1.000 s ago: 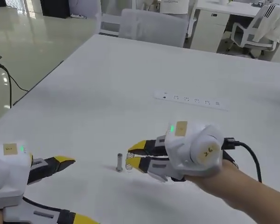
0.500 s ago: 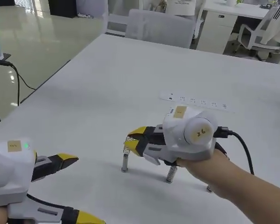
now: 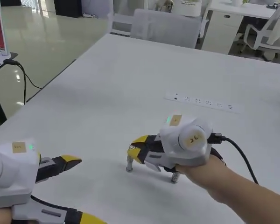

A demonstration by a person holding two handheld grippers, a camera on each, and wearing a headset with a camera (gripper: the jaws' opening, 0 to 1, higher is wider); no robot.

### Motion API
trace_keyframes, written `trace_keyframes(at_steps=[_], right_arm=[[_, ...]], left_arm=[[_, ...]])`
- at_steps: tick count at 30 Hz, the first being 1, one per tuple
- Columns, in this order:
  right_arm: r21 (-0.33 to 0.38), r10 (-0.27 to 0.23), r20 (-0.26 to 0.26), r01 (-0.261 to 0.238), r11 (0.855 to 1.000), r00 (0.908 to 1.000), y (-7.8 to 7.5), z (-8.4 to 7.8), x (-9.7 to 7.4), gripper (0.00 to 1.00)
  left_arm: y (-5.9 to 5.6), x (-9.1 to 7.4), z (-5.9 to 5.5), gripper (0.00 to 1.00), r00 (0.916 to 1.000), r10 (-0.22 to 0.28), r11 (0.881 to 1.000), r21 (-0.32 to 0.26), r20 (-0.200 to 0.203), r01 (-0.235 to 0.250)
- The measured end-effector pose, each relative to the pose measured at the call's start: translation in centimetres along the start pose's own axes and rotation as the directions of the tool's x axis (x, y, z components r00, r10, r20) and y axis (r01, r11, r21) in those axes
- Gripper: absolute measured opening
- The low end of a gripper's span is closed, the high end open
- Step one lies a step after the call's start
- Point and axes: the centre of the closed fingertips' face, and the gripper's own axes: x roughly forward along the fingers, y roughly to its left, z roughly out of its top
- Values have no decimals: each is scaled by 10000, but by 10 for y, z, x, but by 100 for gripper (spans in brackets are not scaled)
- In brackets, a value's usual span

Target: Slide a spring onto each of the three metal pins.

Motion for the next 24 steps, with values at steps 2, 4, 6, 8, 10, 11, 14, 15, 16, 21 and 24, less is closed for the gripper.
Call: trace_keyframes(at_steps=[2, 4, 6, 8, 10, 11, 14, 15, 16, 21, 24], right_arm=[[79, 21, -139, -20, 10000, 9999, 2, -6, 5, 8], [176, 114, -286, -109, 9998, 9995, 4, -11, 9, 8], [169, 237, -476, -230, 9996, 9986, 8, -17, 12, 8], [-31, 374, -719, -378, 9993, 9967, 13, -22, 13, 8], [-26, 368, -587, -371, 9993, 9976, 13, -20, 13, 8], [-49, 359, -495, -362, 9993, 9981, 13, -18, 14, 8], [-158, 383, -576, -392, 9991, 9976, 13, -18, 12, 8], [-173, 361, -625, -373, 9992, 9974, 13, -19, 12, 8], [-192, 371, -659, -384, 9991, 9971, 13, -19, 11, 8], [100, 190, -408, -186, 9998, 9990, 10, -12, 1, 12], [92, 180, -263, -178, 9998, 9995, 10, -7, -7, 13]], left_arm=[[0, 0, 0, 97, 10000, 5, 10000, 9, 3, -5], [1, 0, 1, 97, 10000, 4, 10000, 26, -1, -4], [1, 0, 3, 97, 10000, 15, 10000, 35, 65, -15], [3, 1, 5, 96, 9999, 38, 10000, 34, 123, -39], [3, 1, 7, 96, 9998, 54, 10000, 49, 180, -55], [3, 1, 8, 96, 9998, 56, 10000, 44, 202, -57], [3, 2, 10, 96, 9997, 48, 10000, 56, 238, -49], [3, 2, 11, 96, 9997, 48, 10000, 62, 231, -49], [3, 3, 11, 96, 9997, 46, 10000, 66, 231, -48], [3, 5, 20, 96, 9990, 28, 10000, -6, 456, -27], [4, 7, 25, 95, 9981, 80, 10000, -29, 611, -78]])
